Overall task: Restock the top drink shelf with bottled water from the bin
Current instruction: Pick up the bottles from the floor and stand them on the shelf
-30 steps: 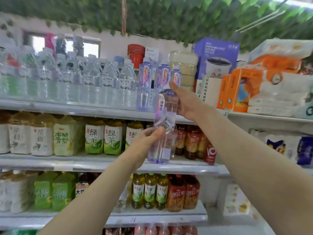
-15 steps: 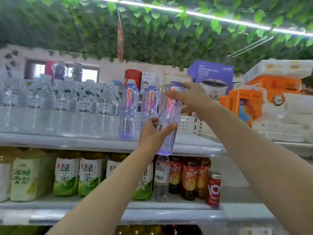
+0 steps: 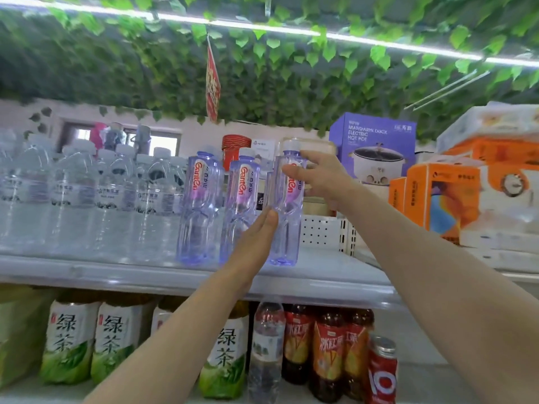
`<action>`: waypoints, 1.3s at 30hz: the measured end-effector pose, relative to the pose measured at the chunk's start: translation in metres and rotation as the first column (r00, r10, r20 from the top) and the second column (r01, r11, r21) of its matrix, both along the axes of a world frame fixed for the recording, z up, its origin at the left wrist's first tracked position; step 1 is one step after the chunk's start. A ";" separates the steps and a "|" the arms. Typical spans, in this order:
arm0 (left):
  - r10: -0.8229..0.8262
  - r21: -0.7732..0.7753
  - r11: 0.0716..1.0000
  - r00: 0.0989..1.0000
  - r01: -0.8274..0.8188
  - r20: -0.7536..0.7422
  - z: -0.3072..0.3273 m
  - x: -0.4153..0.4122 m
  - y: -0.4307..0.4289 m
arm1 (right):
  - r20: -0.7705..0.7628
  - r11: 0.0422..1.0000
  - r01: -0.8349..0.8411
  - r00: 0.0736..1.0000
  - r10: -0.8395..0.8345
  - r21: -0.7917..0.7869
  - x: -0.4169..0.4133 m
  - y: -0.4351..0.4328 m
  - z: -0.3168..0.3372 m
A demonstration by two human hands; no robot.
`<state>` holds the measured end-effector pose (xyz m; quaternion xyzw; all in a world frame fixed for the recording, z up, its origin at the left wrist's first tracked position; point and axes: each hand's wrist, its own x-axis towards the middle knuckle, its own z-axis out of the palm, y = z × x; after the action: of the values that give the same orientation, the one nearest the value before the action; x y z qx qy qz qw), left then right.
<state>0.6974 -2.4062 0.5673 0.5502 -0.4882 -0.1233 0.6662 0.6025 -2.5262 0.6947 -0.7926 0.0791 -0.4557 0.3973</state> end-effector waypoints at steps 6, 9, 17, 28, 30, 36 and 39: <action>0.054 0.007 0.999 0.999 -0.054 -0.003 -0.001 0.000 -0.006 | 0.005 0.996 -0.086 0.996 0.086 0.032 0.019 -0.026 -0.004; 0.086 0.026 0.996 0.996 -0.086 -0.004 -0.004 0.002 -0.009 | 0.011 0.993 -0.108 0.994 0.108 0.043 0.025 -0.029 -0.008; 0.145 0.017 0.989 0.989 -0.145 0.006 -0.011 -0.005 -0.016 | 0.031 0.997 -0.071 0.997 0.070 0.038 0.035 -0.033 -0.019; 0.156 -0.049 0.987 0.986 -0.153 0.054 -0.023 -0.009 -0.018 | -0.174 0.994 -0.072 0.981 0.087 0.087 0.026 -0.036 -0.075; 0.143 -0.063 0.988 0.988 -0.139 0.063 -0.024 -0.010 -0.016 | -0.190 0.994 -0.044 0.980 0.063 0.104 0.026 -0.036 -0.083; 0.148 -0.055 0.988 0.985 -0.144 0.086 -0.025 -0.013 -0.013 | -0.153 0.991 0.064 0.987 -0.046 0.116 0.032 -0.028 -0.086; 0.148 -0.032 0.989 0.985 -0.146 0.088 -0.024 -0.012 -0.013 | -0.160 0.989 0.091 0.984 -0.072 0.114 0.031 -0.022 -0.087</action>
<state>0.6855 -2.4188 0.5431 0.5813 -0.4775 -0.0427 0.6575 0.6335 -2.5483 0.6081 -0.7963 0.1699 -0.4026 0.4183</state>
